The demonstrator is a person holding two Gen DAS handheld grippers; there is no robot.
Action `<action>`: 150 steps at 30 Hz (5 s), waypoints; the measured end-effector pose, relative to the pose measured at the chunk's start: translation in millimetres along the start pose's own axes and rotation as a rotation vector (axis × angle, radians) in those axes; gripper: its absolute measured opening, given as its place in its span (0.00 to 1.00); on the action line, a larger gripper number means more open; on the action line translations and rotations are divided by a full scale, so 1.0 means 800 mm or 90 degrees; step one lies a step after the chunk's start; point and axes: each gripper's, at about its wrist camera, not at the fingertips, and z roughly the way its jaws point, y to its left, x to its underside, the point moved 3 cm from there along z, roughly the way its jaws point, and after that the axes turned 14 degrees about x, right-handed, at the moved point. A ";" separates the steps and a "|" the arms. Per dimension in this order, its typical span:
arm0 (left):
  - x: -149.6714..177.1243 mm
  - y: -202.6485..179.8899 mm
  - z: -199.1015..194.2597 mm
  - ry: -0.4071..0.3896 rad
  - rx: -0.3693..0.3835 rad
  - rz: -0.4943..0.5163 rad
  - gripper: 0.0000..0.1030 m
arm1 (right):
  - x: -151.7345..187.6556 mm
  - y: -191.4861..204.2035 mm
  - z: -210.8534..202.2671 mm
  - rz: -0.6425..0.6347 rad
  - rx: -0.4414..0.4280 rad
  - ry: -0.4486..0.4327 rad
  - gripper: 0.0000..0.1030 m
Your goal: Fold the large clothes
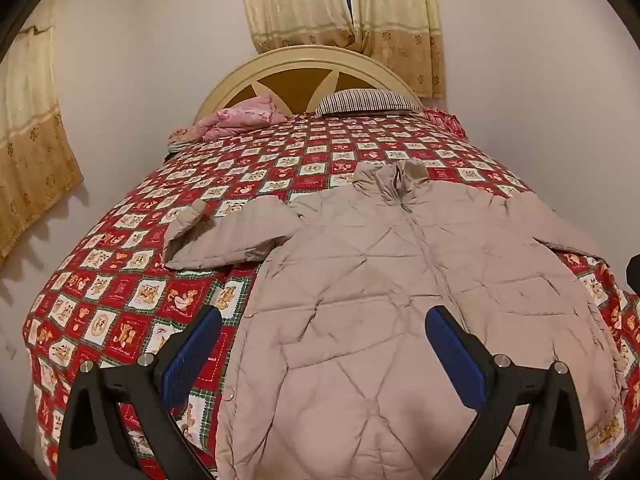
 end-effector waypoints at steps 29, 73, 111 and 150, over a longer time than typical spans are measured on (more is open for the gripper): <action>0.013 0.001 0.004 0.011 0.027 -0.024 0.99 | 0.005 0.002 0.001 0.012 0.005 0.010 1.00; 0.015 -0.009 0.009 0.024 0.028 -0.009 0.99 | 0.006 -0.001 0.008 0.011 0.005 0.022 1.00; -0.003 0.032 0.121 0.065 0.050 -0.016 0.99 | 0.016 -0.071 0.093 0.065 0.037 0.100 1.00; 0.011 0.076 0.276 0.134 0.050 -0.070 0.99 | 0.007 -0.513 0.391 0.654 0.119 0.290 0.10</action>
